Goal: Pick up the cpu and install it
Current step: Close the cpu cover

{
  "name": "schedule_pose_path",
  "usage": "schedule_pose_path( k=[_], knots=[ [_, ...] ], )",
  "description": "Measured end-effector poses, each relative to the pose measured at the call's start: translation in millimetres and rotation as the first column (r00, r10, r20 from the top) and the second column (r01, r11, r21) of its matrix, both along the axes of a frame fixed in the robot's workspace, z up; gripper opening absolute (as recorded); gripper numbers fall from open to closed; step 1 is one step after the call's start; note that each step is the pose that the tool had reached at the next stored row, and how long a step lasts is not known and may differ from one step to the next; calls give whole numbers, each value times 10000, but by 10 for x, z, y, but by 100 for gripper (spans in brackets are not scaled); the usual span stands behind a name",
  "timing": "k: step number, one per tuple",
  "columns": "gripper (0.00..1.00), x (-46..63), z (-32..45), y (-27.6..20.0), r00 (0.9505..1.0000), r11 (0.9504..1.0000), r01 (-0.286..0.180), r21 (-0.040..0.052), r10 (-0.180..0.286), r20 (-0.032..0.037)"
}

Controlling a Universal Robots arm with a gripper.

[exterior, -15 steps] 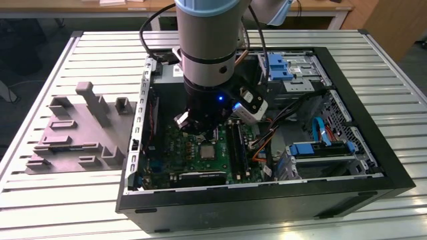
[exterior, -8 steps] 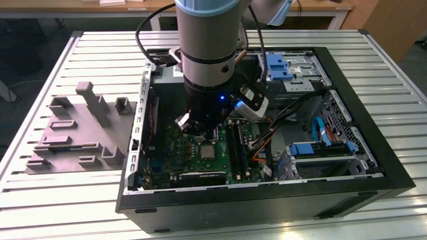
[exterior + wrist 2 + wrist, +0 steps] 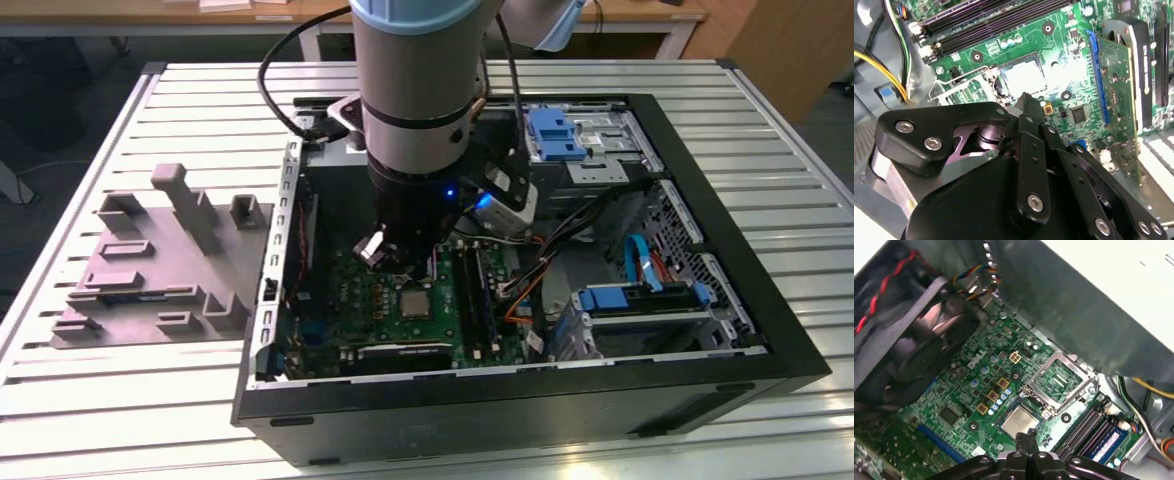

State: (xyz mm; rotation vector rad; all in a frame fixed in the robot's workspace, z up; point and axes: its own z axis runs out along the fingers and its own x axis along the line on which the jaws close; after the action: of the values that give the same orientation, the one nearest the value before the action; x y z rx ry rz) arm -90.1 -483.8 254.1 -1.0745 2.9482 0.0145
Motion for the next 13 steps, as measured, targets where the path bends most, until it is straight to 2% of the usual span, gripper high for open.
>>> schedule_pose_path(
  k=[3, 9, 13],
  knots=[
    [11, 0, -1, 0, 9993, 9993, -380, 0, 380, 0],
    [11, 0, -1, 0, 9991, 9991, -435, 0, 435, 0],
    [11, 1, -1, 0, 9951, 9951, -989, 0, 989, 0]
  ],
)
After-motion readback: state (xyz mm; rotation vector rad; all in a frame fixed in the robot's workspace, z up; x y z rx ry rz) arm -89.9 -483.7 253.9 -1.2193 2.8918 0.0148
